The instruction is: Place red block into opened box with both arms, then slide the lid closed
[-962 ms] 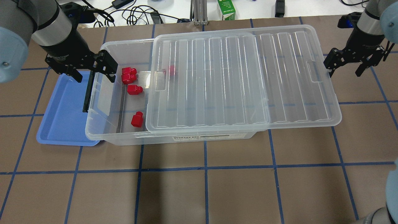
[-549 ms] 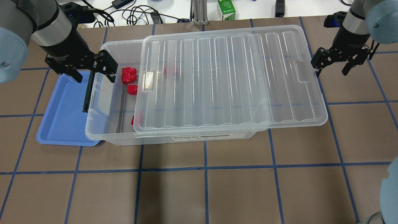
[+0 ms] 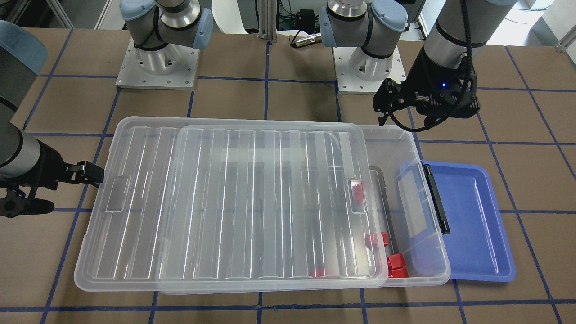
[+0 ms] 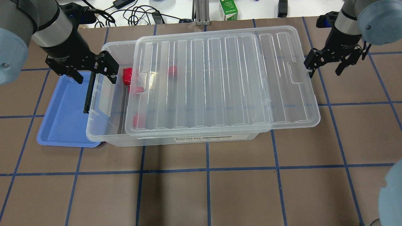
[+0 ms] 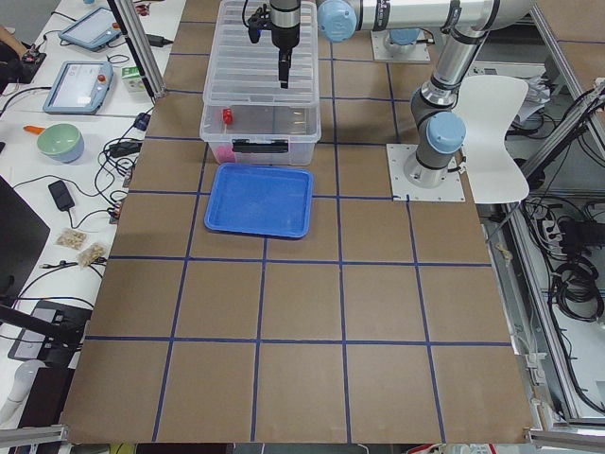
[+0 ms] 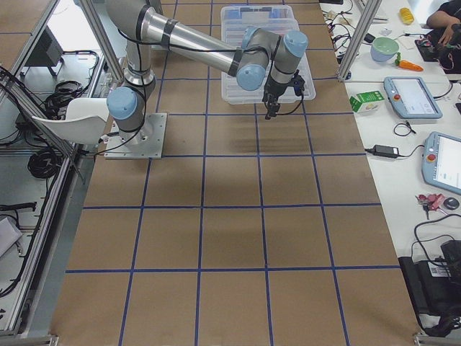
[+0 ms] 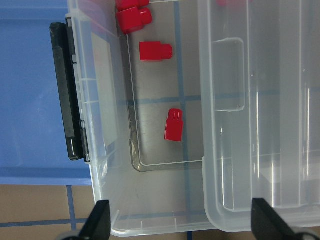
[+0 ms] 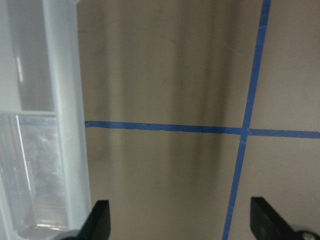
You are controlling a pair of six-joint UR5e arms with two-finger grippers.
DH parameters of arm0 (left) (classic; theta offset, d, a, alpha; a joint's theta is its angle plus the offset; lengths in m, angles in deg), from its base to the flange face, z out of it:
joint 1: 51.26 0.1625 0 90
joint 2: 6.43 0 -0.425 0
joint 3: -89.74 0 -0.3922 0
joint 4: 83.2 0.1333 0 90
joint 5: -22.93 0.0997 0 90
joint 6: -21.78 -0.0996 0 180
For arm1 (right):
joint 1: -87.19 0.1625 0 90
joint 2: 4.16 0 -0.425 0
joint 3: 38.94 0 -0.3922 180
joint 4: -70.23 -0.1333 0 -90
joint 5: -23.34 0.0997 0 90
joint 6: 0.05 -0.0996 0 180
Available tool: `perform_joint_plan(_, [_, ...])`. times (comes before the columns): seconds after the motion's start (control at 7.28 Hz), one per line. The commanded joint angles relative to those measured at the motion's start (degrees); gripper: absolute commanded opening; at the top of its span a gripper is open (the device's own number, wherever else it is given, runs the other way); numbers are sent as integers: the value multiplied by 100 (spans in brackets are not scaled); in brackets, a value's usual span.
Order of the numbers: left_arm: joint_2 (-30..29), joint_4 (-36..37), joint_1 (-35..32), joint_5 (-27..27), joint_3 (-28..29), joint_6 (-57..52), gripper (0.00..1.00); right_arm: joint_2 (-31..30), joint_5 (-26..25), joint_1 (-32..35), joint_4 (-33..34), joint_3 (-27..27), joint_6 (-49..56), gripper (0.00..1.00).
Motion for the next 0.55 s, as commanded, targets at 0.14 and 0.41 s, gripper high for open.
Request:
perform_joint_plan(0.14, [5, 0, 0, -9, 0, 17, 100, 27, 1, 418, 53, 0, -343, 100])
perform_joint_plan(0.41, [5, 0, 0, -9, 0, 35, 100, 45, 1, 620, 53, 0, -580, 100])
